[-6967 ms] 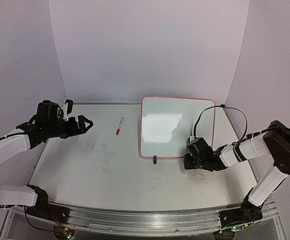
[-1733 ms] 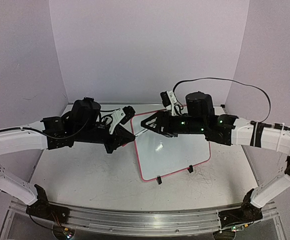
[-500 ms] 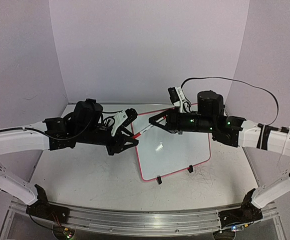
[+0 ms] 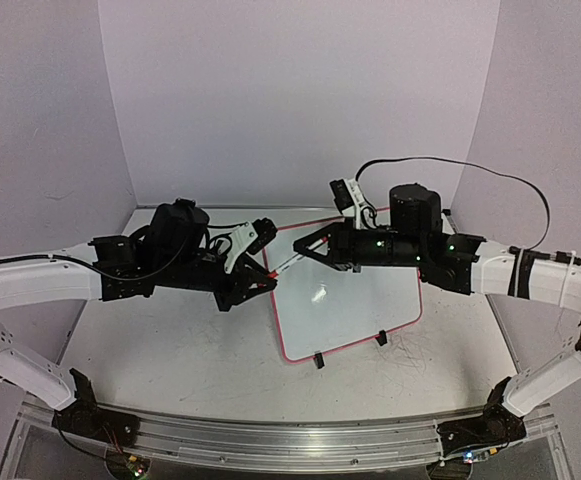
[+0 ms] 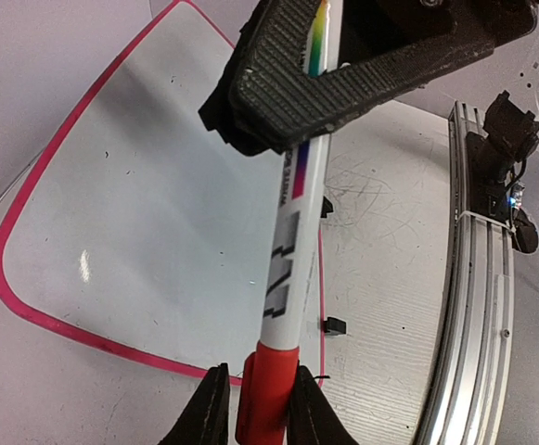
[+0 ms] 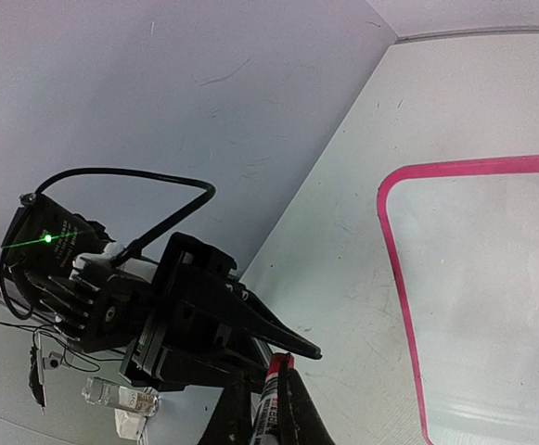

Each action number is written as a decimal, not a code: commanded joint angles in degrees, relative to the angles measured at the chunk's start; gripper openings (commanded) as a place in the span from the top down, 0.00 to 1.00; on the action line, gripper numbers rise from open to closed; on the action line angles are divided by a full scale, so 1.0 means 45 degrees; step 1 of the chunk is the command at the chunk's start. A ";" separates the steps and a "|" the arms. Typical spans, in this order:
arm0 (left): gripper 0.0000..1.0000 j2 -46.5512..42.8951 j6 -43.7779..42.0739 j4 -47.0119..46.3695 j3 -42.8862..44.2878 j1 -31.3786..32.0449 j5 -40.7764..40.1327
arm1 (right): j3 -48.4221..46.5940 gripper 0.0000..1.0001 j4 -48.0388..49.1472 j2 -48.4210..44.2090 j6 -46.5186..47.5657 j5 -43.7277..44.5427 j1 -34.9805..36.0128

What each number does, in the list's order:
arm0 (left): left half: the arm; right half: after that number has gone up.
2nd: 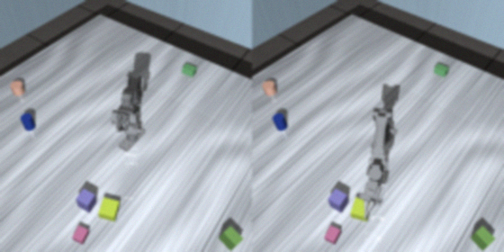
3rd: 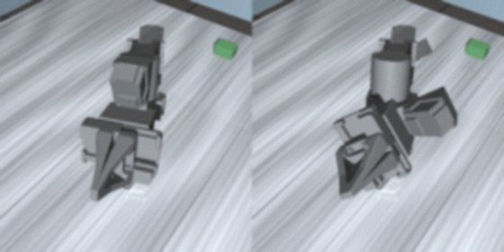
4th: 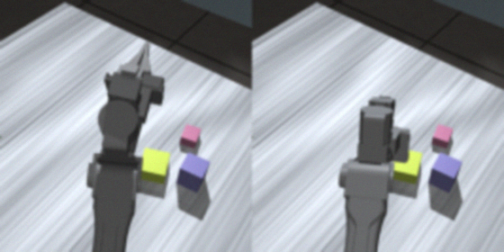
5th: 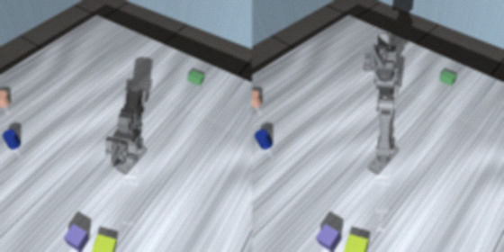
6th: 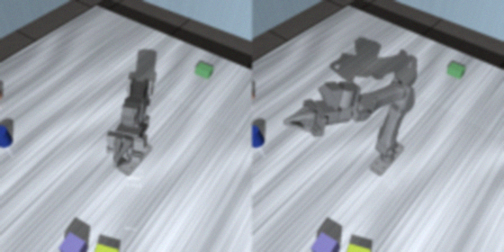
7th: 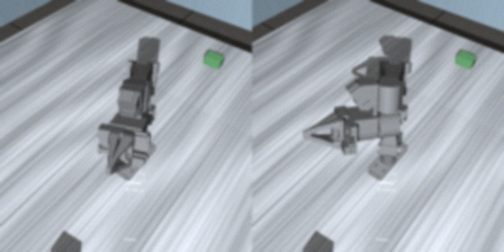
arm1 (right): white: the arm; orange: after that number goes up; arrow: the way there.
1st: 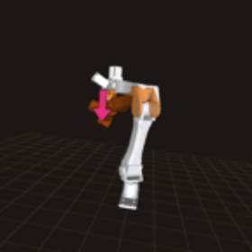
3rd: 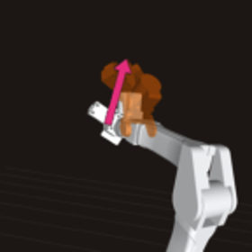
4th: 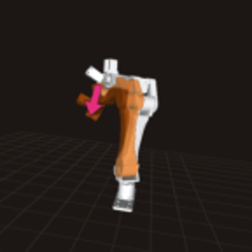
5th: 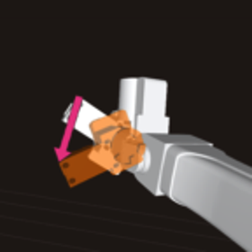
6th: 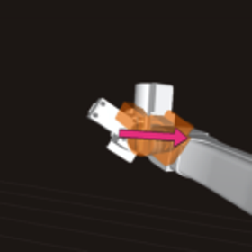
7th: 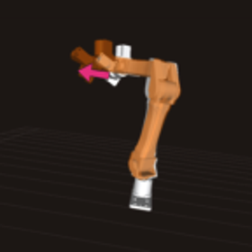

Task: Write a sentence on the whiteboard
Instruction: Open the pen cap from the whiteboard marker, then place the pen cap at the center of the board.

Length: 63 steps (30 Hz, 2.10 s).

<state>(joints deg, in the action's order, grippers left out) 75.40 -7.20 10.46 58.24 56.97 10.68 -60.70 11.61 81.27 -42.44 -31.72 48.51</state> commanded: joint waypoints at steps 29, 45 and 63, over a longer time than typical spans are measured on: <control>0.97 -0.0432 0.0563 -0.0433 0.0345 0.0035 -0.2651 | 0.2715 1.00 -0.0380 -0.5200 0.0570 -0.1537 -0.4871; 1.00 -0.0082 1.0180 0.2061 -0.1331 -0.0076 -0.8856 | 0.4207 1.00 -0.0451 -0.7651 0.0405 0.0999 -0.4876; 0.98 0.4034 1.3473 0.1679 -0.2611 -0.0063 -0.8552 | 0.4762 1.00 0.0584 -0.7786 -0.0125 -0.0033 -0.4866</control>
<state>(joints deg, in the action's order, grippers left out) 91.98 49.87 19.48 46.46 56.69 -26.70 -39.86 10.09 47.60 -41.81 -29.92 26.46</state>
